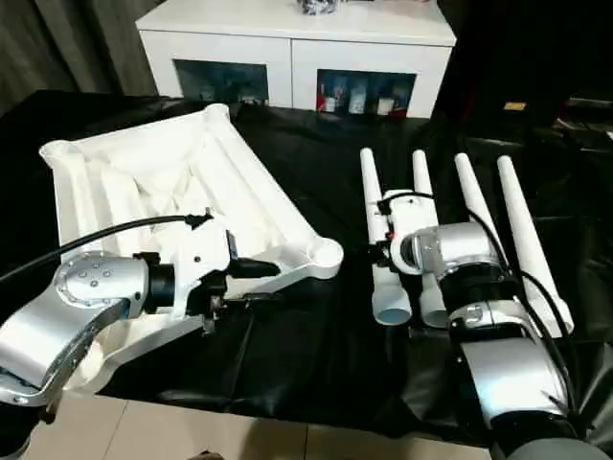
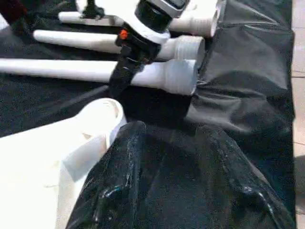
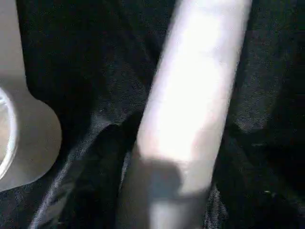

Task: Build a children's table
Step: Pick table leg

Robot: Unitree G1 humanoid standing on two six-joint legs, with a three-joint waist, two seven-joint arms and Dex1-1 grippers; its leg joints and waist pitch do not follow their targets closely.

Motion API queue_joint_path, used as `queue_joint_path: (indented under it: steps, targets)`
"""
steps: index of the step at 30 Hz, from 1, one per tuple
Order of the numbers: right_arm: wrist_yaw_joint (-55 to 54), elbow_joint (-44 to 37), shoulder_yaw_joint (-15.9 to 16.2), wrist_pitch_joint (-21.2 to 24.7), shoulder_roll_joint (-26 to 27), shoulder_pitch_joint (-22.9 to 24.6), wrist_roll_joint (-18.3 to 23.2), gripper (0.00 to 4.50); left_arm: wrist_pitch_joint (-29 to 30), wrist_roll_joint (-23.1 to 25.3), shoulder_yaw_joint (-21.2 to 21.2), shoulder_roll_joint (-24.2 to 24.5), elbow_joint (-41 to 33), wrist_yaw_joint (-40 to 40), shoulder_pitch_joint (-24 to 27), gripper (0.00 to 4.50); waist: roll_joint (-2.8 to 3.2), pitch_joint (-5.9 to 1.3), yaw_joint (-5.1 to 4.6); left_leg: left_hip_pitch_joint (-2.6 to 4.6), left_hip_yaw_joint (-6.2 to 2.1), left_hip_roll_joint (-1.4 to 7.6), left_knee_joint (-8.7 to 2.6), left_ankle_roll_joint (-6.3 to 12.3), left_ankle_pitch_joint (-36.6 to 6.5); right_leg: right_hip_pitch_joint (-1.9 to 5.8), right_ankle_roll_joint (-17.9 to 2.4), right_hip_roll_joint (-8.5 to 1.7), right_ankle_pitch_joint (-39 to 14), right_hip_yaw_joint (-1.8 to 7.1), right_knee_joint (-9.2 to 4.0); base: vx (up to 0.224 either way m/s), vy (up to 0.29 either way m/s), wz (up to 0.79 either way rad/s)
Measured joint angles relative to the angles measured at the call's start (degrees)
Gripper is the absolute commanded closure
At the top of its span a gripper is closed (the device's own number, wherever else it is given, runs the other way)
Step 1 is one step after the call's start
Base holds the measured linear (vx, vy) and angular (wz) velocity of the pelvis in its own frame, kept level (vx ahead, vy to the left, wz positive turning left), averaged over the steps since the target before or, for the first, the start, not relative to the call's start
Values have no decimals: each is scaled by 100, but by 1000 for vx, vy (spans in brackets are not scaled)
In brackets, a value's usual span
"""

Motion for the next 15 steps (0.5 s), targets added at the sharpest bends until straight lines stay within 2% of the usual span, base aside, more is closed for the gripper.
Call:
queue_joint_path:
  steps: [2, 9, 11, 14, 15]
  targets:
    - [-5, 33, -63, -26, 0, 0, 35, 224, 0, 2, 17, -13, 4, 44, -61, 248, 0, 0, -1, 0, 0, 0, 0, 0, 0, 0, 0, 0, 0, 0, 0, 0, 0, 0]
    - [-20, 69, -302, 52, -7, 2, 158, 260, 95, 15, 97, -76, 31, 265, -70, 248, 0, 0, -3, -2, 0, 2, 0, 3, 1, -2, 0, 1, 0, -2, 0, 0, 0, 0]
    - [-56, -14, -526, 98, -22, 79, 261, 266, 83, 73, 174, -249, 195, 545, -156, 248, -1, 1, 16, -6, 0, 2, 1, 5, 4, -2, 0, 0, 0, -4, 0, 0, 0, 0]
    - [-27, -595, -844, 76, -38, 440, 573, 269, 34, 222, 507, -581, 518, 1187, -394, 248, -9, 6, 19, -10, 3, 3, 3, 18, 12, -4, 2, -1, 4, -1, -2, 0, 0, 0]
    - [-16, -869, -978, 36, -45, 603, 666, 269, 13, 238, 634, -680, 605, 1357, -487, 232, -8, 6, 10, -11, 4, 2, 2, 31, 19, -4, 2, -1, 4, -1, -4, 0, 0, 0]
